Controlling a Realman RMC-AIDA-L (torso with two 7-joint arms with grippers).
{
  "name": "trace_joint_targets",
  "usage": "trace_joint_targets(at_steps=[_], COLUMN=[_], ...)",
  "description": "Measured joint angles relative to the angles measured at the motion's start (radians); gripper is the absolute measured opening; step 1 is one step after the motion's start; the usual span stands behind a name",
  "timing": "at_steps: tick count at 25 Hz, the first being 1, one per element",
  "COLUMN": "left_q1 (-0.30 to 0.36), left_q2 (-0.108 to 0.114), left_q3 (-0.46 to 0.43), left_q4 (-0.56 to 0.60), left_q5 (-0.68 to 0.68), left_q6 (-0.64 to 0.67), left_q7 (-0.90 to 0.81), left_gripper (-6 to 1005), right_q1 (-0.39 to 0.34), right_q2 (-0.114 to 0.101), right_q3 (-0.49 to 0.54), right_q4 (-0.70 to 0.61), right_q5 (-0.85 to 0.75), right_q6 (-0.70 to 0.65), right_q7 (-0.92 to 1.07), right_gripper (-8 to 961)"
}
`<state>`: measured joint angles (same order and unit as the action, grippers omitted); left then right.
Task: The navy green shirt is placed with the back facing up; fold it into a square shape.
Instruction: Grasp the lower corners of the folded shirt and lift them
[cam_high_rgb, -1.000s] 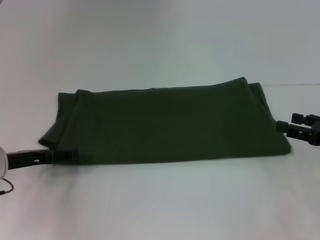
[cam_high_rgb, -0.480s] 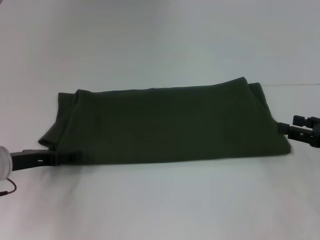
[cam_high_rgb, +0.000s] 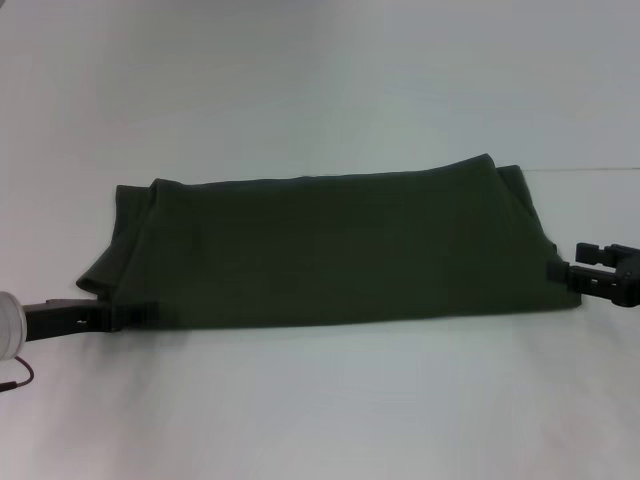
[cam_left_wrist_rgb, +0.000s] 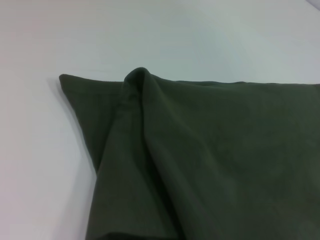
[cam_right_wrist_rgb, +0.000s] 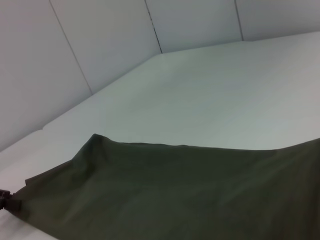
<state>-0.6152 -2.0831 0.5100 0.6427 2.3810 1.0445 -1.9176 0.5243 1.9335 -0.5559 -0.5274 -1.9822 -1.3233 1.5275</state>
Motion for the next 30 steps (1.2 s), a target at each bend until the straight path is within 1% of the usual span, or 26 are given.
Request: trace_joint_targets(at_steps=[1, 7, 9, 11, 14, 22, 27, 30], left_q1=[0.000, -0.005, -0.007, -0.014, -0.015, -0.015, -0.015, -0.016], left_q2=[0.000, 0.001, 0.001, 0.002, 0.002, 0.006, 0.006, 0.006], left_q3=[0.000, 0.015, 0.021, 0.029, 0.029, 0.025, 0.025, 0.023], left_q4=[0.000, -0.002, -0.004, -0.009, -0.009, -0.009, -0.009, -0.009], left_q5=[0.000, 0.011, 0.017, 0.026, 0.025, 0.027, 0.025, 0.022], left_q6=[-0.001, -0.011, -0.018, -0.046, -0.046, -0.040, -0.038, -0.032], left_q7=[0.000, -0.005, -0.013, -0.031, -0.033, -0.043, -0.043, -0.049], left_gripper=[867, 632, 529, 467, 373, 224, 124, 45], right_q1=[0.000, 0.000, 0.000, 0.001, 0.001, 0.007, 0.040, 0.078], right_q2=[0.000, 0.002, 0.003, 0.003, 0.001, -0.003, -0.022, -0.036], right_q3=[0.002, 0.001, 0.001, 0.000, -0.001, -0.001, -0.003, -0.003], right_q4=[0.000, 0.000, 0.000, 0.000, 0.000, -0.013, -0.014, -0.014], right_q5=[0.000, -0.001, -0.001, -0.001, -0.001, -0.001, -0.051, -0.134], right_q6=[0.000, 0.002, 0.002, 0.002, 0.002, 0.012, 0.053, 0.096], right_q7=[0.000, 0.000, 0.001, 0.005, 0.014, 0.080, 0.209, 0.330], right_gripper=[746, 746, 746, 746, 746, 745, 745, 744])
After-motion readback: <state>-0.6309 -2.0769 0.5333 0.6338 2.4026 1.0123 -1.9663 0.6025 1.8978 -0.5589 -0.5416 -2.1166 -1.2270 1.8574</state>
